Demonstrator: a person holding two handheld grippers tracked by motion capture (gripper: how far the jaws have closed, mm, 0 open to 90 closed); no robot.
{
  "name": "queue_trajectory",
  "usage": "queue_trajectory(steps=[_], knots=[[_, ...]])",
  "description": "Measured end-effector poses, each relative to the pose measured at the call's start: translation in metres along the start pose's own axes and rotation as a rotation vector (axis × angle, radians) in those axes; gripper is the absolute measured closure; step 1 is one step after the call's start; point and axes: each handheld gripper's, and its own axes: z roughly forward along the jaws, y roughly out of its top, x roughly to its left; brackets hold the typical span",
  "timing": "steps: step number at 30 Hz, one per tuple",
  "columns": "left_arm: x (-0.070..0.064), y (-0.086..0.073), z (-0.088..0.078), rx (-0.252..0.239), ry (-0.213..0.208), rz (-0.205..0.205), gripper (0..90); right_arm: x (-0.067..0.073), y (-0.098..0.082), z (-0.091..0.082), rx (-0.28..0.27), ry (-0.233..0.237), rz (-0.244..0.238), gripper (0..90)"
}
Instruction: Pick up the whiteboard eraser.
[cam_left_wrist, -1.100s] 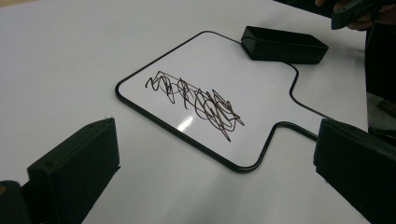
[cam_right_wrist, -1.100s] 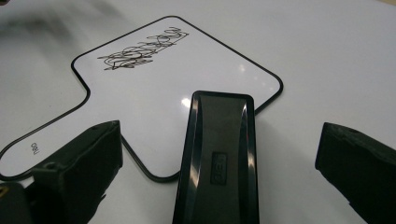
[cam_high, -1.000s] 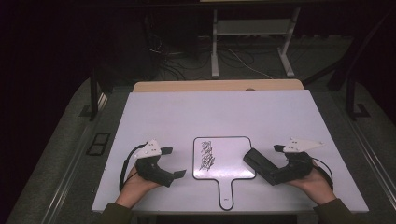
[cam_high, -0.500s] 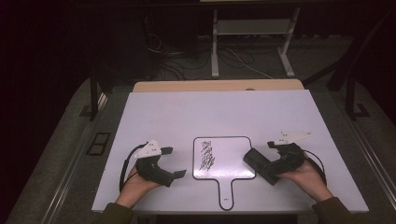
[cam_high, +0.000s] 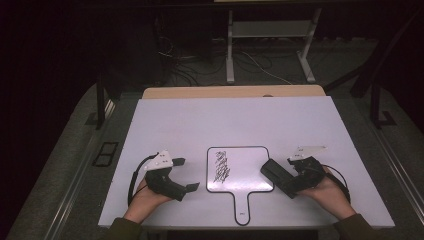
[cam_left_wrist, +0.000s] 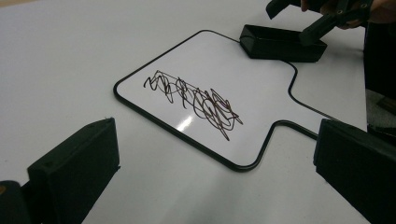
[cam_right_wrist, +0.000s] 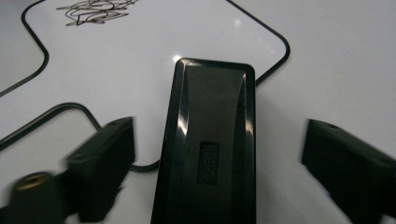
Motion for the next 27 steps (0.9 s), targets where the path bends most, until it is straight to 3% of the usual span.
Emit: queue_trajectory(steps=[10, 15, 27], knots=[[-0.0003, 0.0001, -0.0003, 0.003, -0.001, 0.002, 0.0, 0.0015, -0.0047, 0.0037, 0.051, 0.006, 0.007, 17.3], [-0.0003, 0.0001, -0.0002, 0.004, -0.002, 0.005, 0.0, 0.002, -0.0053, 0.0032, 0.058, 0.016, 0.007, 23.5], [-0.001, 0.0002, -0.0003, 0.001, -0.002, 0.003, 0.0, 0.0022, -0.0062, 0.0067, 0.082, 0.011, 0.007, 26.5]])
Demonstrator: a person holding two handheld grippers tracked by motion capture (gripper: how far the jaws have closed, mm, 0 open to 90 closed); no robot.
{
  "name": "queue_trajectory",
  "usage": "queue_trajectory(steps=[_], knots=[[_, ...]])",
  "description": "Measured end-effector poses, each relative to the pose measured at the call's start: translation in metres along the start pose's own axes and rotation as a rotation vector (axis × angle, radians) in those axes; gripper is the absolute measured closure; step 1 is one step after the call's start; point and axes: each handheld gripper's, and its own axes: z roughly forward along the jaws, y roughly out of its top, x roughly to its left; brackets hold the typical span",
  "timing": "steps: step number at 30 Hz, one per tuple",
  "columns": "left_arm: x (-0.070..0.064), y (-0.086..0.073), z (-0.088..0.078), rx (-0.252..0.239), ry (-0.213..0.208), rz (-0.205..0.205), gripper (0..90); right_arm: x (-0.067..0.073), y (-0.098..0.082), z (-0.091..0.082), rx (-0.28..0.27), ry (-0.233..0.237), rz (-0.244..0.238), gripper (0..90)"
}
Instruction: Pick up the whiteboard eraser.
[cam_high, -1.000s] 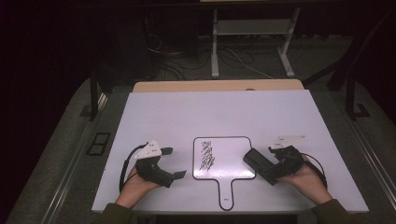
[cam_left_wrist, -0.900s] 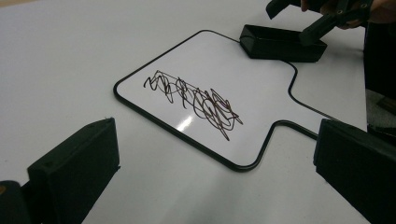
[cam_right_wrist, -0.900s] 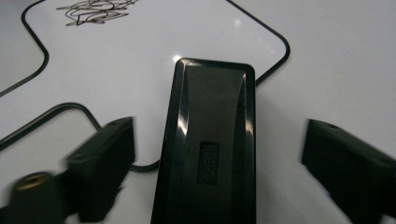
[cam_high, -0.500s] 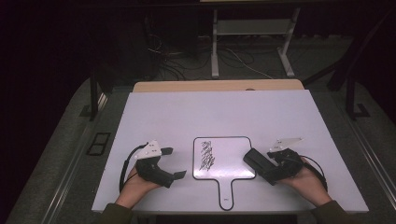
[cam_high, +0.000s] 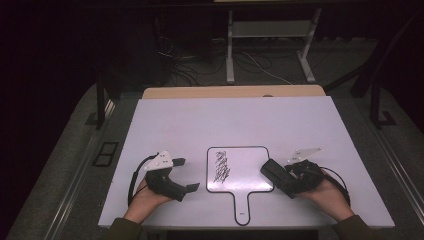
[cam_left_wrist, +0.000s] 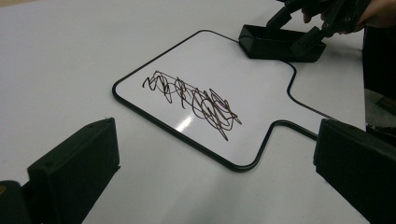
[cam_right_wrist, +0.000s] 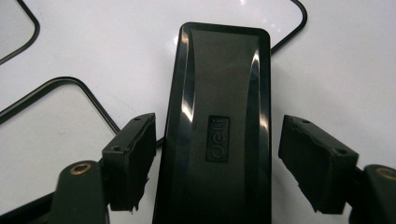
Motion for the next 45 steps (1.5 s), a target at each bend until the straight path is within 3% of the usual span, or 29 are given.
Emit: queue_trajectory(steps=[12, 27, 36, 45], knots=[[0.0, 0.0, 0.0, 0.001, -0.001, 0.002, 0.0, -0.001, 0.0, 0.002, 0.023, 0.021, 0.01, 36.4], [0.0, 0.0, 0.001, -0.001, -0.004, 0.002, 0.0, -0.001, 0.002, 0.005, 0.036, 0.018, 0.019, 37.5], [0.0, 0.0, 0.001, -0.001, -0.006, 0.001, 0.0, 0.002, 0.006, 0.006, 0.066, -0.011, -0.015, 38.2], [0.0, 0.001, 0.0, -0.004, -0.008, 0.003, 0.0, -0.001, 0.01, 0.007, 0.096, 0.001, -0.017, 38.5]])
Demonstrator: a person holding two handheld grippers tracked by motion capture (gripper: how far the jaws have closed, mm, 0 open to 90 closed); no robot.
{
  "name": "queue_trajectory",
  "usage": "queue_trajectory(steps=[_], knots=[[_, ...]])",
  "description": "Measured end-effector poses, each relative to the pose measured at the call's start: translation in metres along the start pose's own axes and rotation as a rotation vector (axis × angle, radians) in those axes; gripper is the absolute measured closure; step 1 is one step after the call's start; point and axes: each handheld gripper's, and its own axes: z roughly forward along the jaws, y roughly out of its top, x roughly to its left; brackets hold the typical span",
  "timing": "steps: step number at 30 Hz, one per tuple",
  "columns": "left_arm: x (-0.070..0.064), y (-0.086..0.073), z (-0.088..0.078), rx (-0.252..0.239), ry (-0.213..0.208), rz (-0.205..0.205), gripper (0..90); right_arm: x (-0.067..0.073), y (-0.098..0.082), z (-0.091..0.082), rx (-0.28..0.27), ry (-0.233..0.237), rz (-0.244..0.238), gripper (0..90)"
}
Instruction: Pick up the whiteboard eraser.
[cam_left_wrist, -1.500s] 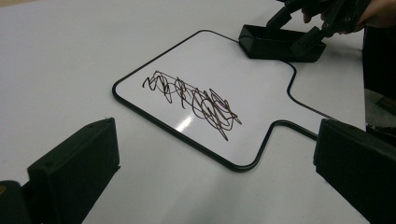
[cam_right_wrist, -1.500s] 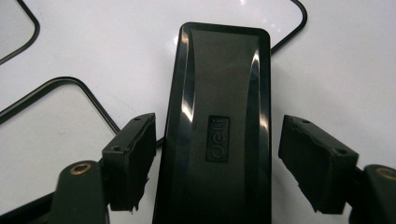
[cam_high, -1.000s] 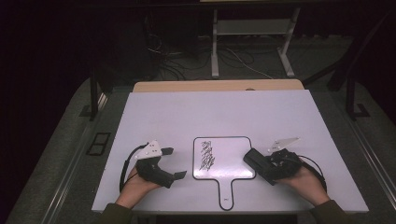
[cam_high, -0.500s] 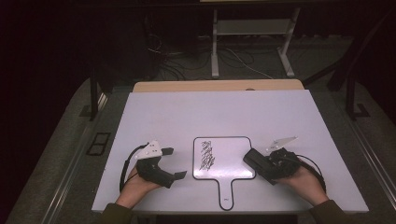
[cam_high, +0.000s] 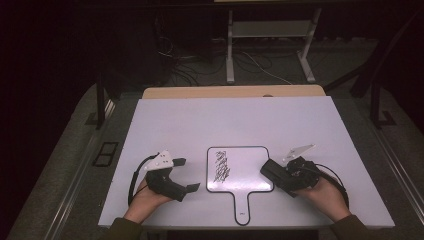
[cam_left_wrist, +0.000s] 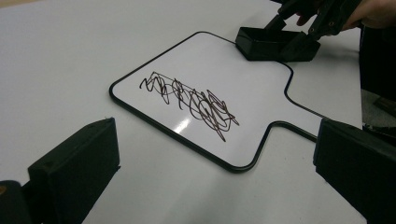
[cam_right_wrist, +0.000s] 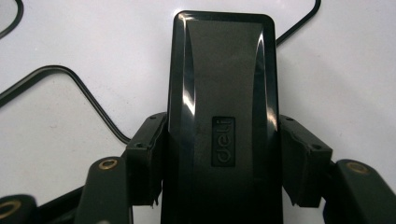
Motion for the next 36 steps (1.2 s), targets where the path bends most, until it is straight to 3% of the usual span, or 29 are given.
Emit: queue_trajectory(steps=[3, 9, 13, 36], knots=[[0.0, 0.0, 0.0, 0.0, 0.0, 0.0, 0.0, 0.001, 0.001, 0.0, 0.006, -0.005, -0.023, 38.7], [0.0, 0.0, -0.001, -0.001, 0.0, 0.0, 0.0, 0.0, 0.001, -0.001, 0.002, 0.001, -0.02, 38.9], [0.0, 0.0, 0.0, 0.0, -0.001, 0.004, 0.0, 0.001, 0.001, -0.003, 0.002, -0.017, -0.052, 39.0], [0.003, -0.002, 0.0, -0.014, -0.015, -0.01, 0.0, -0.007, 0.007, -0.016, -0.058, 0.007, -0.028, 38.9]])
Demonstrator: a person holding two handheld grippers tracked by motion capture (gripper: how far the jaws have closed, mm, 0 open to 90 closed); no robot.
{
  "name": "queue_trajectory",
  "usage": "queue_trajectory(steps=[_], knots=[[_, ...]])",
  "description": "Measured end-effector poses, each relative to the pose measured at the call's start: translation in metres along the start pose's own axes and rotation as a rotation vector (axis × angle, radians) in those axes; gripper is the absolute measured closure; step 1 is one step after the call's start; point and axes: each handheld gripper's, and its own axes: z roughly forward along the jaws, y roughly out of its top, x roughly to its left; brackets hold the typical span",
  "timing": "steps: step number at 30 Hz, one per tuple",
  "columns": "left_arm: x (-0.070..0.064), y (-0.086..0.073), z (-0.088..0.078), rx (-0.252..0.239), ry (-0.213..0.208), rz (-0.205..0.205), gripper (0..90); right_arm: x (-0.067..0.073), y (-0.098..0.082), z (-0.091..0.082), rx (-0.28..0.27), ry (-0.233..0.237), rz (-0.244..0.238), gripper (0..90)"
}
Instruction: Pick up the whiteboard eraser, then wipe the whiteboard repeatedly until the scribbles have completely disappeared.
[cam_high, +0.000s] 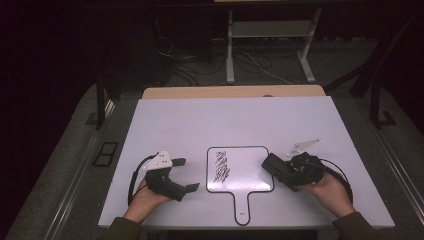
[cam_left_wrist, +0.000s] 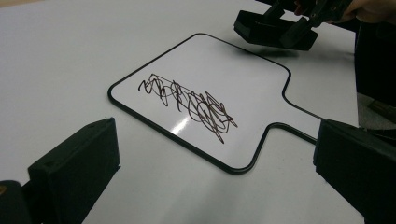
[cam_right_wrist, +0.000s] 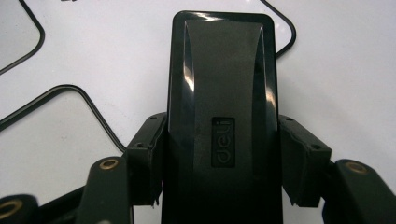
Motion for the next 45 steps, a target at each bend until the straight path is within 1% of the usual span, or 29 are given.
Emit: queue_trajectory(steps=[5, 11, 13, 14, 22, 24, 34, 36, 37, 40, 41, 43, 44, 45], knots=[[-0.001, 0.001, 0.001, 0.002, 0.002, 0.004, 0.0, 0.002, 0.002, -0.004, -0.011, -0.006, -0.014, 38.9], [-0.003, 0.002, 0.0, 0.005, 0.005, 0.016, 0.0, 0.004, 0.008, -0.005, -0.019, 0.0, -0.039, 38.9], [-0.003, 0.002, 0.001, 0.005, 0.005, 0.014, 0.0, 0.004, 0.01, -0.005, -0.022, 0.004, -0.035, 38.9], [-0.003, 0.002, 0.001, 0.006, 0.004, 0.013, 0.0, 0.004, 0.011, -0.005, -0.024, 0.005, -0.041, 38.9], [-0.003, 0.001, 0.001, 0.003, 0.002, 0.011, 0.0, 0.005, 0.026, 0.001, -0.028, 0.013, -0.058, 38.9], [-0.003, 0.001, 0.001, 0.003, 0.003, 0.011, 0.0, 0.006, 0.029, 0.002, -0.031, 0.015, -0.07, 38.9], [-0.003, 0.001, 0.001, 0.002, 0.0, 0.015, 0.0, 0.009, 0.045, 0.01, -0.034, 0.03, -0.084, 38.9], [-0.004, 0.001, 0.001, 0.0, 0.002, 0.01, 0.0, 0.009, 0.049, 0.012, -0.035, 0.039, -0.079, 38.9], [-0.004, 0.001, 0.0, -0.001, 0.002, 0.009, 0.0, 0.01, 0.052, 0.014, -0.037, 0.045, -0.087, 38.9], [-0.004, 0.001, 0.001, -0.001, 0.003, 0.01, 0.0, 0.01, 0.055, 0.016, -0.034, 0.051, -0.083, 38.9], [-0.003, 0.001, 0.001, 0.0, 0.003, 0.009, 0.0, 0.011, 0.058, 0.019, -0.03, 0.056, -0.091, 38.9], [-0.003, 0.001, 0.001, 0.001, 0.002, 0.008, 0.0, 0.011, 0.06, 0.02, -0.028, 0.059, -0.095, 38.9], [-0.003, 0.001, 0.001, 0.0, 0.003, 0.006, 0.0, 0.012, 0.061, 0.021, -0.024, 0.062, -0.088, 38.9], [-0.003, 0.001, 0.001, -0.002, 0.002, 0.004, 0.0, 0.012, 0.063, 0.022, -0.024, 0.063, -0.095, 38.9]])
